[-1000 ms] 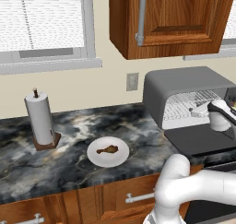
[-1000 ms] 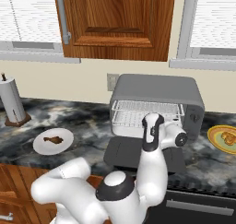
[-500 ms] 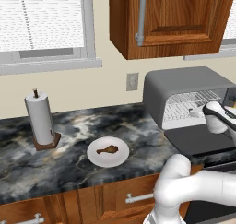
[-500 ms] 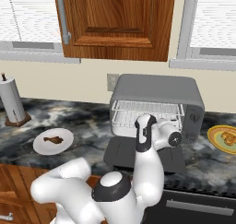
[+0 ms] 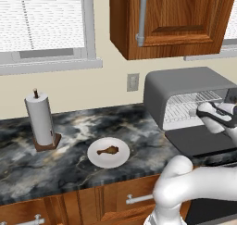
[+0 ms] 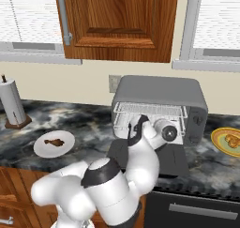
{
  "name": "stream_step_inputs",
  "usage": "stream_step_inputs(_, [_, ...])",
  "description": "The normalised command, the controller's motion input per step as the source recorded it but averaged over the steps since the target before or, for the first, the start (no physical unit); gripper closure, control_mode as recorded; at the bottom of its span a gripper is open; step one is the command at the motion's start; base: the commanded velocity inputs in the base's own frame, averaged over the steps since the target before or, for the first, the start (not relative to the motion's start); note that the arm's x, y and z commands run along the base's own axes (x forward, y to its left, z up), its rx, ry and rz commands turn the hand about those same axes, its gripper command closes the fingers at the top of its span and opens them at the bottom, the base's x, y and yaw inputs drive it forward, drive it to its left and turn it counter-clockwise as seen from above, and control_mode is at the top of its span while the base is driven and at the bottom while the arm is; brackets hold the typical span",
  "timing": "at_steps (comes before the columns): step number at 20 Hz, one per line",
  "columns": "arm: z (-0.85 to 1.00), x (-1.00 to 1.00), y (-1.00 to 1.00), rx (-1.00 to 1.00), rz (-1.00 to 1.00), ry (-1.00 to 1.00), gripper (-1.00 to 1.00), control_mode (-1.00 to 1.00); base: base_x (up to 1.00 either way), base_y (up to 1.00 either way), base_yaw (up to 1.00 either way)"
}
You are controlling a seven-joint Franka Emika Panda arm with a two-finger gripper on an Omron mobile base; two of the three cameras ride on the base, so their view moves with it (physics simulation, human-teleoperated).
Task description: Open the toaster oven door. Place the bread on the top rack in the toaster oven and place the chicken drumstick on the bottom rack.
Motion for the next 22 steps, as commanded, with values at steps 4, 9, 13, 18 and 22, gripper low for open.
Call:
stream_step_inputs(4, [-0.73, -0.45, 0.00, -0.05, -0.06, 0.23, -1.00, -1.00, 0.00, 0.00, 0.00])
stream_step_inputs(9, [-0.75, -0.62, 0.00, -0.06, -0.02, 0.19, -1.00, -1.00, 0.00, 0.00, 0.00])
stream_step_inputs(13, [-0.75, -0.77, 0.00, -0.08, -0.01, 0.15, -1.00, -1.00, 0.00, 0.00, 0.00])
stream_step_inputs(18, [-0.68, -0.82, 0.00, -0.09, -0.02, 0.17, -1.00, -1.00, 0.00, 0.00, 0.00])
stream_step_inputs(22, [-0.67, -0.81, 0.01, -0.11, -0.06, 0.20, -1.00, -1.00, 0.00, 0.00, 0.00])
